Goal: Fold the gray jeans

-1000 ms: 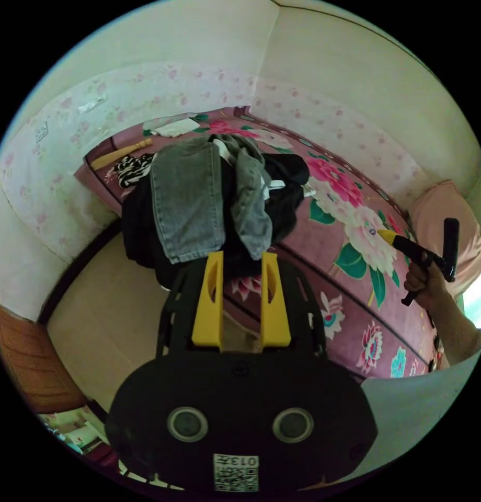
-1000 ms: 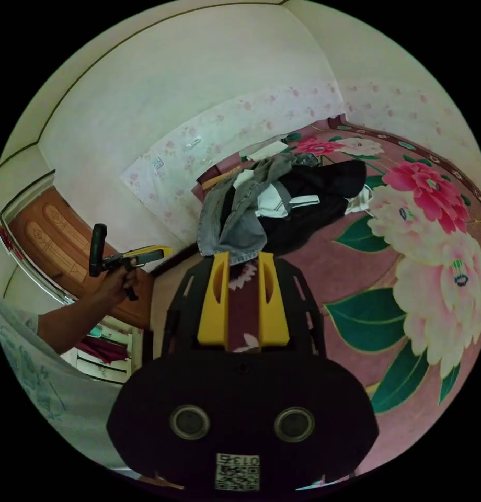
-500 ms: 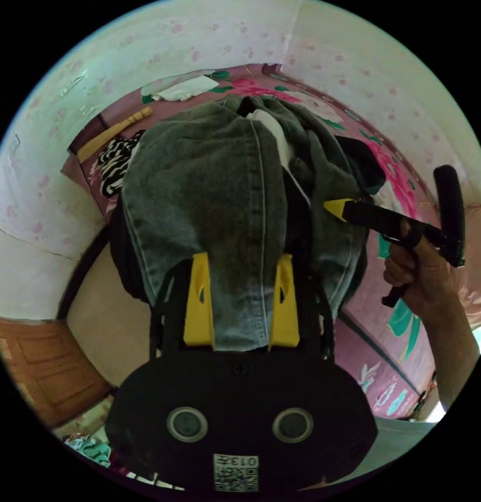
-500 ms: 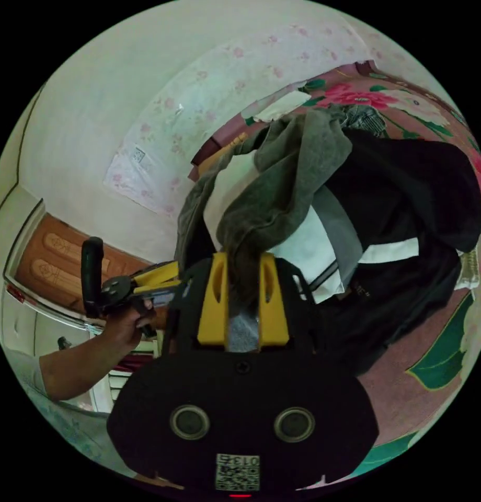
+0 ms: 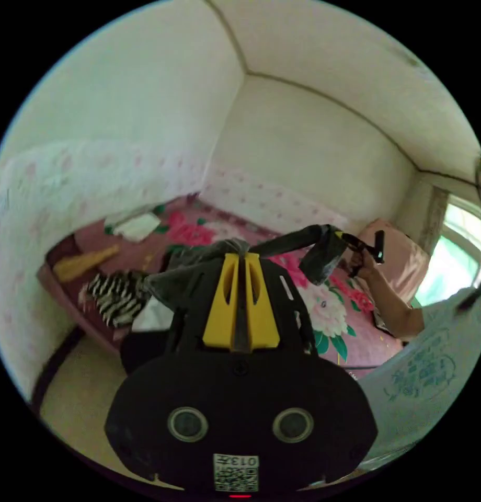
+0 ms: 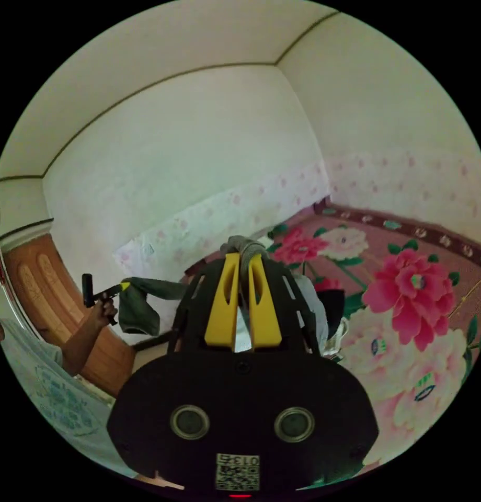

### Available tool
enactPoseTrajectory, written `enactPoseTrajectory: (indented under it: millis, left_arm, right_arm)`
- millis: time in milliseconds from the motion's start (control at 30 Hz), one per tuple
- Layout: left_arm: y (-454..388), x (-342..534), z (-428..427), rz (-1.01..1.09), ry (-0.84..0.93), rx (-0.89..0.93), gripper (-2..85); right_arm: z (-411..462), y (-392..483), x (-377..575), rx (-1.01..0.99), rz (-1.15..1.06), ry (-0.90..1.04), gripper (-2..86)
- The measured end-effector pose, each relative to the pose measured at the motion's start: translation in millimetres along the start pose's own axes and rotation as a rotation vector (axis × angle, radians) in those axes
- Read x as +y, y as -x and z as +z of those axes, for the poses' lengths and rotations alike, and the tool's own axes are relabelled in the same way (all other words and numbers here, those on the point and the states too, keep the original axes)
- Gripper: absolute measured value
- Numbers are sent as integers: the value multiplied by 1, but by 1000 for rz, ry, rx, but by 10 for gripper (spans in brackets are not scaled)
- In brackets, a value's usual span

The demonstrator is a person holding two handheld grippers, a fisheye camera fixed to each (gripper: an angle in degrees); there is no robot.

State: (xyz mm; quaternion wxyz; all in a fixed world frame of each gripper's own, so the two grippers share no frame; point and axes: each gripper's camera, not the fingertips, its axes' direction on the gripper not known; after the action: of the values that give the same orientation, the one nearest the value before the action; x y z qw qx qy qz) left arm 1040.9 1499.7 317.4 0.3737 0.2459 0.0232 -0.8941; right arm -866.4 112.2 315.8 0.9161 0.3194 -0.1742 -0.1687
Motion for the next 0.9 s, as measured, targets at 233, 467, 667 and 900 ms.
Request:
enactPoseTrajectory:
  millis: [233, 467, 667, 900]
  left_arm:
    - [-123, -18, -31, 443, -187, 437, 7]
    - [-214, 74, 163, 372, 275, 1089, 7]
    - [-307, 221, 360, 190, 864, 1220, 8]
    - [-407, 255, 451, 201, 997, 1273, 9]
  right_arm:
    - [-270, 69, 23, 282, -76, -394, 15]
    - [-480, 88, 196, 904, 395, -427, 16]
    - [-518, 58, 329, 999, 821, -49, 18]
    - [-569, 40, 386, 869, 959, -42, 19]
